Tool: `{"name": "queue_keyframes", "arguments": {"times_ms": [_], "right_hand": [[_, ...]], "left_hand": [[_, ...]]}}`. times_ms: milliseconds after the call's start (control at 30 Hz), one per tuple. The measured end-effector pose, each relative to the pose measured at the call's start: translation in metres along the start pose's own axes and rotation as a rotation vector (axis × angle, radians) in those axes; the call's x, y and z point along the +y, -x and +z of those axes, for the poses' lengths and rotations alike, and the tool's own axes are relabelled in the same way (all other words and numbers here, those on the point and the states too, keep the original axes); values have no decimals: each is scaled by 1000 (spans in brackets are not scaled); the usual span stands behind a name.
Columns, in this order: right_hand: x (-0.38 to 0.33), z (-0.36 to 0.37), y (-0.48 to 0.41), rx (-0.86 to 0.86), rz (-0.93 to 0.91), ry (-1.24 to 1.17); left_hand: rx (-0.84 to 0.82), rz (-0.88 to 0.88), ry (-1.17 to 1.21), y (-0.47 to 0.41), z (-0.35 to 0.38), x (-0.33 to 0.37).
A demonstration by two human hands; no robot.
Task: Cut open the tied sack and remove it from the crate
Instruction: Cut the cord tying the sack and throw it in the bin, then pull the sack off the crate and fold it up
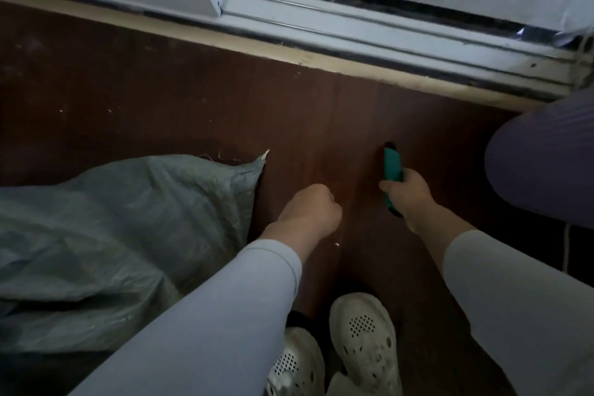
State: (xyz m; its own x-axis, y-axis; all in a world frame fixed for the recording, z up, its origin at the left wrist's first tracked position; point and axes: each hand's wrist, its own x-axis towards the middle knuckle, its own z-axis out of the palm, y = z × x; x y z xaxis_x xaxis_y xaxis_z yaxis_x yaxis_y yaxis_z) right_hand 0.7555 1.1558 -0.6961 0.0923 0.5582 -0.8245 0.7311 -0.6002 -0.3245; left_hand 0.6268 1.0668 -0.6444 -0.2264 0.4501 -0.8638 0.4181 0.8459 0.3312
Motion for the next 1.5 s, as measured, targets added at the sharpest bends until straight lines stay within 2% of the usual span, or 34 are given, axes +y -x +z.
{"name": "queue_keyframes", "arguments": {"times_ms": [167,300,467,667,833,933,1100,1133,1267,1400,1500], "right_hand": [[18,18,-29,208,-99,244],[25,26,-34,287,-60,324],[12,26,6,253,-138,395],[-26,26,102,59,-351,548],[-78,34,196,-123,-469,645],[-101,49,251,-221,-566,713],[-117,98,329,-419,-749,779],[-117,110,344,-463,-771,806],[-107,157,395,-636,-942,991],[-96,198,434,-646,-1370,1369],[-88,234,457,-630,-1606,1606]], "left_hand": [[-5,-13,-33,-31,9,-17],[-12,-24,-21,-33,9,-27],[18,-72,22,4,-4,-34],[100,-94,120,100,-42,-30],[329,-114,281,194,-87,-42],[508,-170,269,245,-107,-69],[960,-388,209,317,-113,-134],[970,-445,239,330,-111,-149],[728,-724,567,370,-87,-209],[622,-949,965,387,-54,-248],[576,-1004,1150,391,-32,-264]]}}
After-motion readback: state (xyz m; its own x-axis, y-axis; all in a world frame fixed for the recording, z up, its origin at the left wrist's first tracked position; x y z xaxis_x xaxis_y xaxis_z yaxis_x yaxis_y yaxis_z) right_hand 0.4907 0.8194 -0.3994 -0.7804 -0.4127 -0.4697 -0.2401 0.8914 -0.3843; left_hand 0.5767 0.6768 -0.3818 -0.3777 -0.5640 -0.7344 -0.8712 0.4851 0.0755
